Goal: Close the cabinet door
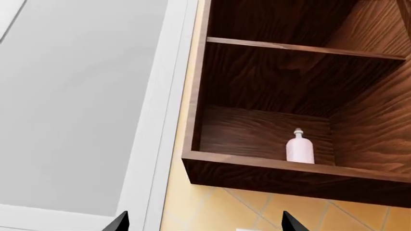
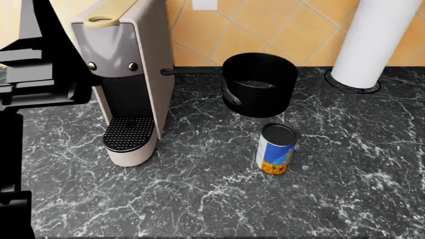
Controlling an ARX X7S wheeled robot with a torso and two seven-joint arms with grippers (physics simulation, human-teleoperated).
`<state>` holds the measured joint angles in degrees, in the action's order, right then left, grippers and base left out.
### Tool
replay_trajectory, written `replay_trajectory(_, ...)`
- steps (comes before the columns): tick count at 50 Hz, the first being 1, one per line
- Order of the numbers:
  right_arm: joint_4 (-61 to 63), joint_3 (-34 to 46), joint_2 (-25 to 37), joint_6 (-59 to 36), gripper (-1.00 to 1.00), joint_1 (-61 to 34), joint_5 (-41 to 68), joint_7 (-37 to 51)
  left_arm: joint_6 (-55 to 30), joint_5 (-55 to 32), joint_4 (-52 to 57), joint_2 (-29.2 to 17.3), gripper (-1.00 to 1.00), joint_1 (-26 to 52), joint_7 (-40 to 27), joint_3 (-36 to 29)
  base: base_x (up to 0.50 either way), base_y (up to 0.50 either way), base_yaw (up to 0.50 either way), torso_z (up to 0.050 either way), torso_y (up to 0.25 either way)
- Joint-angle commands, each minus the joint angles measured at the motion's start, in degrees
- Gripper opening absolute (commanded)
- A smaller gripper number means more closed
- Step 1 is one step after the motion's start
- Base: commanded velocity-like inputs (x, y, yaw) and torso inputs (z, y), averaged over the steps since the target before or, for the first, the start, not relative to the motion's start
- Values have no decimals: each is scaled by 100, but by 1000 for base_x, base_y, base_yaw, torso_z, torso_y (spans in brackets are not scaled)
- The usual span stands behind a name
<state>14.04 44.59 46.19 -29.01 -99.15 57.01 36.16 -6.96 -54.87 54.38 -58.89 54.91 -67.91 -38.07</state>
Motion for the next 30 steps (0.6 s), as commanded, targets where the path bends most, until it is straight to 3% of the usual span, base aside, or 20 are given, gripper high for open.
replay_trajectory(1, -95, 307, -352, -5, 100, -47, 248, -339, 8, -40, 6, -22, 100, 15, -7, 25, 0, 3, 5, 0, 0)
replay_trajectory(30, -558, 510, -980, -164, 100, -428, -6, -526, 0, -74, 46, -39, 100, 43, -15, 42, 2, 2, 3, 1, 0)
